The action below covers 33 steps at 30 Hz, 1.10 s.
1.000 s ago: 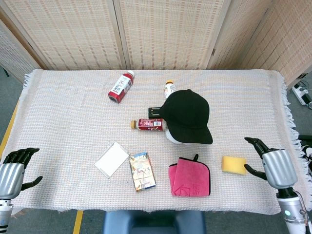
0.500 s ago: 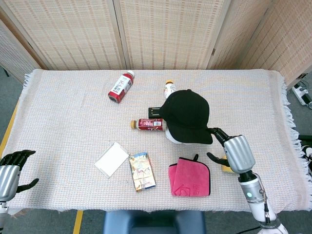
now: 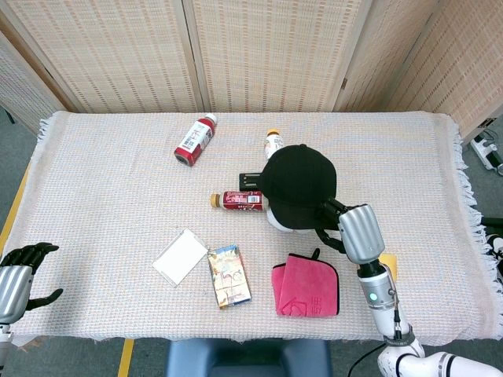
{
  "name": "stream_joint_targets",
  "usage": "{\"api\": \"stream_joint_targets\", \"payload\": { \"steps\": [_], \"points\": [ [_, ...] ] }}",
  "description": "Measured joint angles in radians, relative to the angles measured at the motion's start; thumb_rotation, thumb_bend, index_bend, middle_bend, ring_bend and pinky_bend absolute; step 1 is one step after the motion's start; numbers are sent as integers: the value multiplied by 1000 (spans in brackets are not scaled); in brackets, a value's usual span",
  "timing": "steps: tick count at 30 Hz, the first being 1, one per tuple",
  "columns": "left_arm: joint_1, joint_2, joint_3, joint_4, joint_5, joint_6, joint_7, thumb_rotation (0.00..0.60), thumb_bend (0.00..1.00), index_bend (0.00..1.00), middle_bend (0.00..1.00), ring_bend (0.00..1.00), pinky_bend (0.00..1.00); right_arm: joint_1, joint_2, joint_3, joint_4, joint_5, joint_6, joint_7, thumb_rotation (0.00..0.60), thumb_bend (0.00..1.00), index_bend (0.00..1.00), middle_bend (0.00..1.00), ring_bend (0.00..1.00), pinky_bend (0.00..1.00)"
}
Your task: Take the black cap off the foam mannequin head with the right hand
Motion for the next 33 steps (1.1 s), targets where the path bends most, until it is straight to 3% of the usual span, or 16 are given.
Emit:
{"api": "stream_joint_targets", "payload": {
  "steps": [4,10,23,33],
  "points": [
    [-1,1,2,-1,-4,-10,1,600,60,290,274,242,257,20,-23,27,29,7,22,14,600,572,835,691,964,1000],
    [-5,5,2,-11,-10,-19,8,600,60,290,274,242,252,48,-35,74,55,32,39,18,600,604,904,753,990,1000],
    [-20,11,6,-35,-19,-55,30,600,59,289,276,245,251,132,-19,180,139,133,1,-4,600,615,925,769,994,1000],
    [-25,17,9,-50,-24,-65,39,600,60,290,276,245,250,234,-33,212,298,189,-76,8,600,618,925,770,997,1000]
  ]
}}
